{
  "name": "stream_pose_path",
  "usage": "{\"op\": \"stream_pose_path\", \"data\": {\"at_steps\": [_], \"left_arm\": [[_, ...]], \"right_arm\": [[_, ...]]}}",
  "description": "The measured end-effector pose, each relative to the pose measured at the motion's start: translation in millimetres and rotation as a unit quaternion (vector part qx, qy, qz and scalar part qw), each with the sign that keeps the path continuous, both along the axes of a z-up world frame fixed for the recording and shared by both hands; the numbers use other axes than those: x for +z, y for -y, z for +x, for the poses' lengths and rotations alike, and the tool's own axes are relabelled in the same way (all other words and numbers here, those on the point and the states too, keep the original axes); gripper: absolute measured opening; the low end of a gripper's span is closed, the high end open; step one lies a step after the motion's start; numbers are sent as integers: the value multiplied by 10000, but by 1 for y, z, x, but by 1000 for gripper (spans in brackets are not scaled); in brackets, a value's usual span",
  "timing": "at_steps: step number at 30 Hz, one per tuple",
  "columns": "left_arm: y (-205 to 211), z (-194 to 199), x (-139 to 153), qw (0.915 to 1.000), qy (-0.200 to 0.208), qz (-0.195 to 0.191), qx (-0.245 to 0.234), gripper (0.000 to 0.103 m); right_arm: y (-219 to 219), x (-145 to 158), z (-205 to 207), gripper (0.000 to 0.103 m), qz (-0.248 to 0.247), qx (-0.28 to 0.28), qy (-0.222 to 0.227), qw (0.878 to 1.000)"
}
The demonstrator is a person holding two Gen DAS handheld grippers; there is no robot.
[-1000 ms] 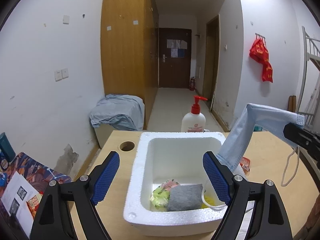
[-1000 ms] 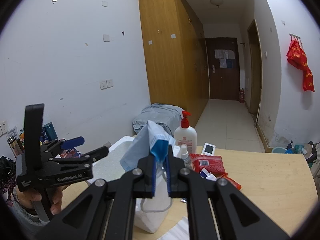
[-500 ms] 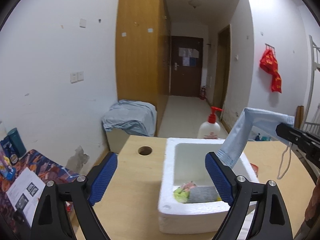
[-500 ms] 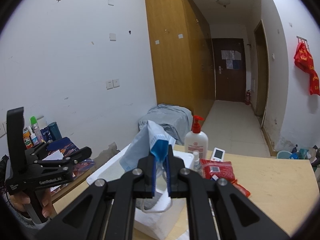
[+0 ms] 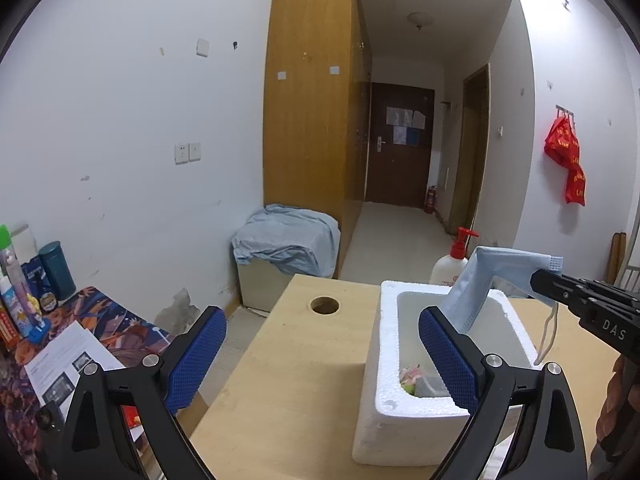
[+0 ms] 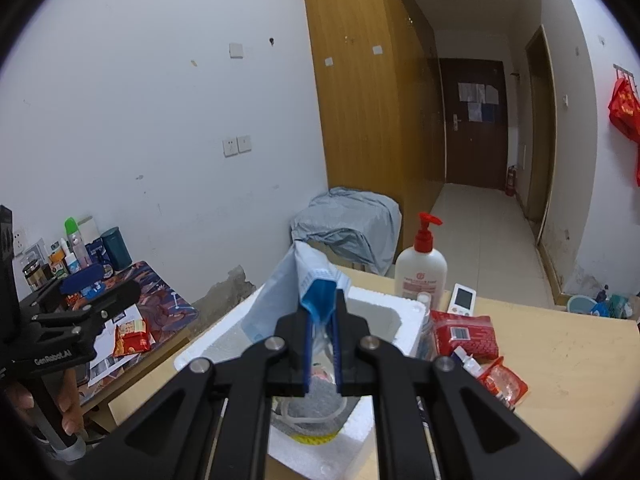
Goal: Organize soft objects
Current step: 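Lower the blue mask into the foam box and open the right tool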
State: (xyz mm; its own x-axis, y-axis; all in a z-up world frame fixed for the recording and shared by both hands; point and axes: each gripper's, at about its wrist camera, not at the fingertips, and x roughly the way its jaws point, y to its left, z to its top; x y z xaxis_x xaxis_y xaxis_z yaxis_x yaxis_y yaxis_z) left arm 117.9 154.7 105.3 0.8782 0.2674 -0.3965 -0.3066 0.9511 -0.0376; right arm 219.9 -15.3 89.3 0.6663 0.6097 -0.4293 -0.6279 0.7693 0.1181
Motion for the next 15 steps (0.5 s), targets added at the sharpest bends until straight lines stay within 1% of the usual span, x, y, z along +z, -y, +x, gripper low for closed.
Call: {"op": "stream_pose_path", "data": {"at_steps": [10, 11, 12, 13, 15], "left_arm": [[0, 1, 0, 10000, -5, -36, -51, 97], [0, 2, 0, 10000, -7, -35, -42, 97], [0, 1, 0, 10000, 0, -25, -38, 97], [0, 2, 0, 10000, -3, -30, -40, 97], [0, 1, 0, 10000, 7, -38, -48, 97]], "right_arm": [[-11, -7, 0, 12, -207, 24, -105, 9997], [-12, -8, 1, 17, -234, 25, -120, 9997], [-14, -8, 1, 28, -250, 25, -127, 9996], [-13, -9, 1, 36, -230, 2, -126, 9997], [-12, -9, 0, 63, -236, -10, -80, 9997]]}}
